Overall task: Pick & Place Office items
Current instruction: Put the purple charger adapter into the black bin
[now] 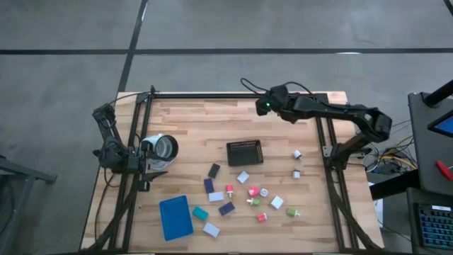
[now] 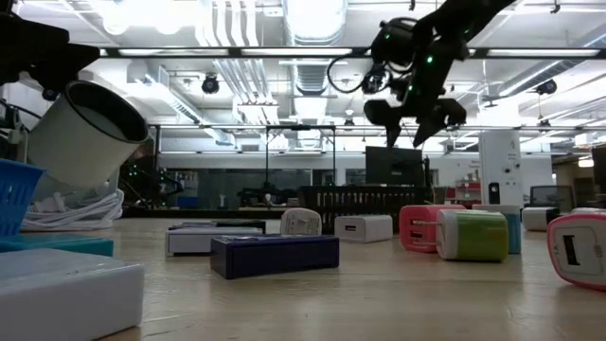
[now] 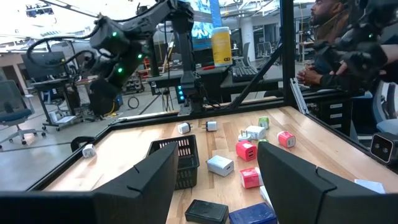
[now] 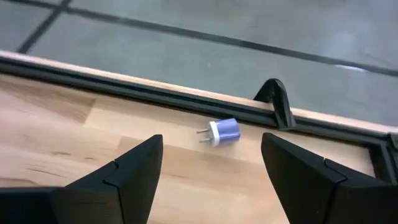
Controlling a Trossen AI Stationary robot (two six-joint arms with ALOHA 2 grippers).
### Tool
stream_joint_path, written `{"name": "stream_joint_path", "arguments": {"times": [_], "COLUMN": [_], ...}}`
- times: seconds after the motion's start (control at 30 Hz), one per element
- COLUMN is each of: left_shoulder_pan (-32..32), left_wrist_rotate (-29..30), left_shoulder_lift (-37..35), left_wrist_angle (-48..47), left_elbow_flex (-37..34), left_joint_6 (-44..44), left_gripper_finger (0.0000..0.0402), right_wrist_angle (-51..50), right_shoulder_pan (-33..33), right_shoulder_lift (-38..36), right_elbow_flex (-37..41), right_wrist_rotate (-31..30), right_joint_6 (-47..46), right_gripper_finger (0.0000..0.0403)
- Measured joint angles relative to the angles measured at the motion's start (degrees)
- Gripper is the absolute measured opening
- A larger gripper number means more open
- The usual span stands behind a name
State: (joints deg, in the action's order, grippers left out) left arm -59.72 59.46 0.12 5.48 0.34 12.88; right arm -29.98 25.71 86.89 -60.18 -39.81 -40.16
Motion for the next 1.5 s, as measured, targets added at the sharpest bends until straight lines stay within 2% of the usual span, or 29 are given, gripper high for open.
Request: {"name": "stream_joint_path", "arguments": {"times": [0.4, 0.63, 0.83, 1.17, 1.5], "left_shoulder_pan": [0.0, 0.0, 0.0, 0.0, 0.0], "left_wrist_rotate": [0.0, 0.0, 0.0, 0.0, 0.0], "left_shoulder_lift": [0.0, 0.0, 0.0, 0.0, 0.0], "left_wrist_angle": [0.0, 0.0, 0.0, 0.0, 0.0], "left_elbow_flex": [0.0, 0.0, 0.0, 0.0, 0.0], "left_joint_6": [0.0, 0.0, 0.0, 0.0, 0.0], "left_gripper_finger": [0.0225, 0.0225, 0.0225, 0.0225, 0.0225], "right_wrist_angle": [-0.4, -0.2, 0.4, 5.1, 6.5], "right_shoulder_pan": [2.0, 7.4, 12.1, 16.1, 16.7], "right_shoulder_lift": [11.5, 11.1, 11.3, 11.5, 11.6], "right_elbow_flex": [-2.9, -2.3, -2.1, -2.0, -1.9], "right_wrist_rotate": [-3.4, 6.0, 10.5, 17.3, 18.0], "right_joint_6": [1.0, 0.7, 5.9, 11.9, 13.8], "right_gripper_finger": [0.0260, 0.0260, 0.0260, 0.0260, 0.0260]}}
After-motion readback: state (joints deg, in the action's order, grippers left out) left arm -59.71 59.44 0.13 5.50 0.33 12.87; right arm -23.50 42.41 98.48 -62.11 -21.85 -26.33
